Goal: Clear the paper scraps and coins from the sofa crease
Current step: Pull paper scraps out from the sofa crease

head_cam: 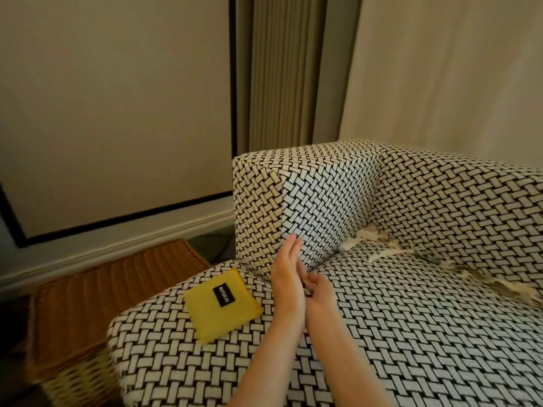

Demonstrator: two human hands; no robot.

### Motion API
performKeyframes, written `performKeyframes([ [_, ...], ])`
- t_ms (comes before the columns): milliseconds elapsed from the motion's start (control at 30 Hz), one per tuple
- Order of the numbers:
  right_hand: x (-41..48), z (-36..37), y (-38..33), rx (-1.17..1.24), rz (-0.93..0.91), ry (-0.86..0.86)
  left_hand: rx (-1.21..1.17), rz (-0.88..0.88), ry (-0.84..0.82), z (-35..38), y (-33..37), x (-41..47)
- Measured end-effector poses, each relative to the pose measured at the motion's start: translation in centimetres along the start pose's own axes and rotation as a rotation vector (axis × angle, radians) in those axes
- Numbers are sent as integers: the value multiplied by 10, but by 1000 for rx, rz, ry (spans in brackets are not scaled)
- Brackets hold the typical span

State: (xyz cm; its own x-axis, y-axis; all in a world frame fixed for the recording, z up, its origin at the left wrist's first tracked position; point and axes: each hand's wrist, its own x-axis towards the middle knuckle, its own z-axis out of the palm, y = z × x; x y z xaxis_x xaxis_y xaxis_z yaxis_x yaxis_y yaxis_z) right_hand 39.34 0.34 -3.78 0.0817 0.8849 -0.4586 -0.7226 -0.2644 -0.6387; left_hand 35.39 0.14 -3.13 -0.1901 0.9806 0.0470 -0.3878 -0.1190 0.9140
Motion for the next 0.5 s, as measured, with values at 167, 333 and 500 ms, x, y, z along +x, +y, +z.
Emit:
performKeyframes([
  [167,0,15,28,-176,66,46,83,48,91,-30,12,2],
  [333,3,30,42,358,248,-112,312,138,145,-70,22,-2],
  [500,23,35,53,286,221,-37,1328,-154,195,-109,20,12],
])
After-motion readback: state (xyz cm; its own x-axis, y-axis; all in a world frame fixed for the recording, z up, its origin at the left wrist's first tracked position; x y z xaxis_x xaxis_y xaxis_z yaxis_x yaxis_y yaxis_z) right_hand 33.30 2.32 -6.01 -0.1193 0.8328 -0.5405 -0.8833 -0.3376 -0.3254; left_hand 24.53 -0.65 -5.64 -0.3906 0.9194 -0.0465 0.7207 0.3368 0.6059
